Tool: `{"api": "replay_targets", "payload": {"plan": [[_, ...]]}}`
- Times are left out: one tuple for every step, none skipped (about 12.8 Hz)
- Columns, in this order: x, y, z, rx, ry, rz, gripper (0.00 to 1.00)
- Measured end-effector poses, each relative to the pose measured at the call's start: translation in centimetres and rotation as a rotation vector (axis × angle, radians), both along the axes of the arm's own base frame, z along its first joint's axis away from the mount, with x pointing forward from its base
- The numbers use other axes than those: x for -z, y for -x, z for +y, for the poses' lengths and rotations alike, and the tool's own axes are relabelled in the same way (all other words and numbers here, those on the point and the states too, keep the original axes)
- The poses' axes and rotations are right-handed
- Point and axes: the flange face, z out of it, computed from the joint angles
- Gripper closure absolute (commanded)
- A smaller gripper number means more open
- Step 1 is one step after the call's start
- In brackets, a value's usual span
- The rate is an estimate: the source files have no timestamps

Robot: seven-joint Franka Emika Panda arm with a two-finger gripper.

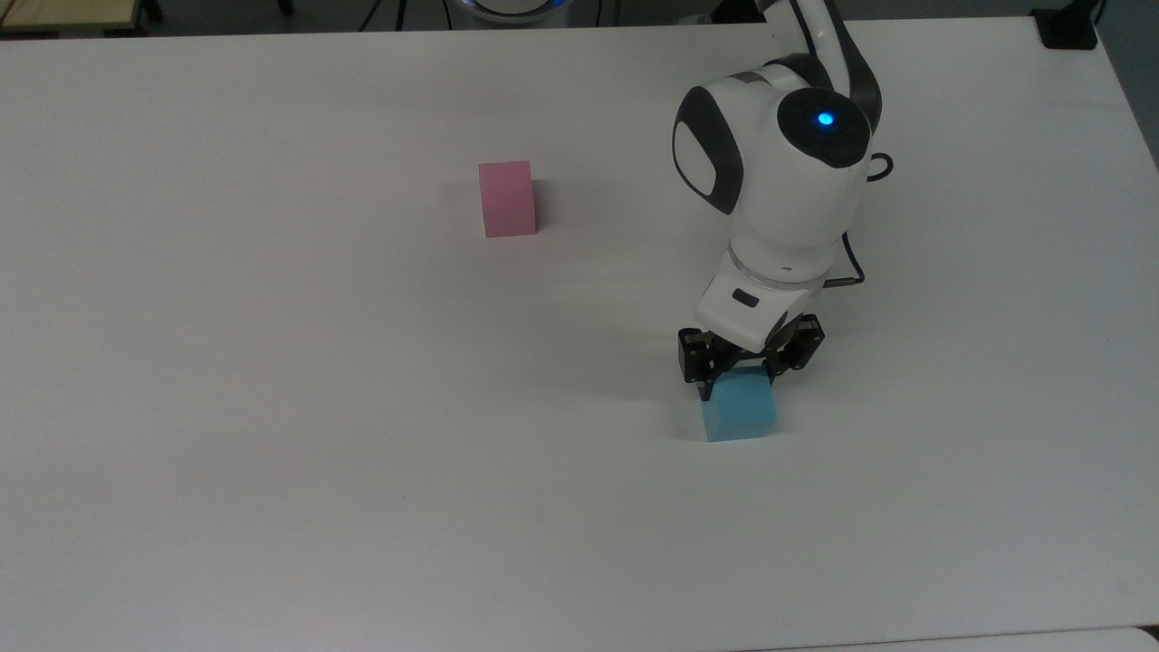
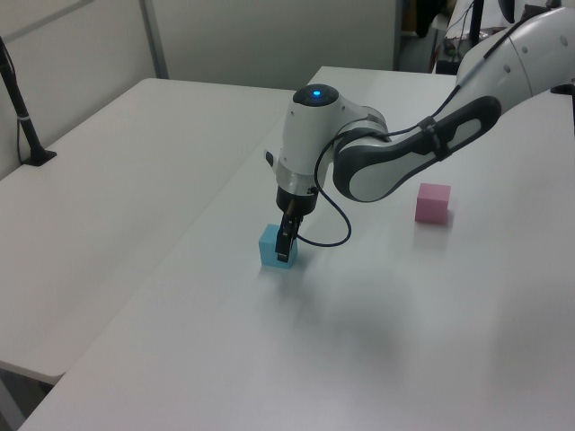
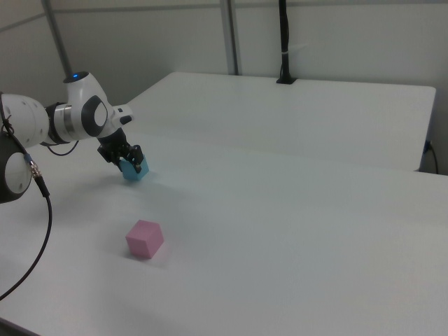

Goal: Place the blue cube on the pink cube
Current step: 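Close the gripper on the light-blue cube, then lift the light-blue cube and carry it over the pink cube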

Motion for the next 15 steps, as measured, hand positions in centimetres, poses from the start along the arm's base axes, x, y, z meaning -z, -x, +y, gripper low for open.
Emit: {"api": "replay_targets", "payload": {"plan": [[-0.1,0.0,0.0,-0.001,0.002,-0.002,0.75],[-0.1,0.0,0.0,-0.001,0.003,-0.003,0.76],[-0.1,-0.1,0.0,-0.001,0.003,-0.003,0.76],[-0.1,-0.1,-0.1,0.000,0.003,-0.004,0.76],[-0.3,-0.3,-0.3,0.003,0.002,-0.009,0.76],[-1.0,-0.4,-0.4,0.005,-0.002,-0.021,0.76],[-2.3,-0.6,-0.6,0.008,-0.009,-0.040,0.76],[-4.5,-0.8,-0.9,0.013,-0.019,-0.068,0.76],[-7.1,-0.8,-1.4,0.020,-0.033,-0.101,0.76],[-9.6,-0.8,-2.1,0.029,-0.042,-0.126,0.75],[-11.6,-0.6,-3.0,0.043,-0.043,-0.132,0.75],[-13.3,-0.6,-4.3,0.062,-0.041,-0.133,0.76],[-15.0,-0.5,-5.6,0.081,-0.041,-0.137,0.76],[-16.3,-0.3,-6.4,0.092,-0.041,-0.140,0.75],[-17.4,0.1,-6.8,0.099,-0.038,-0.133,0.76]]}}
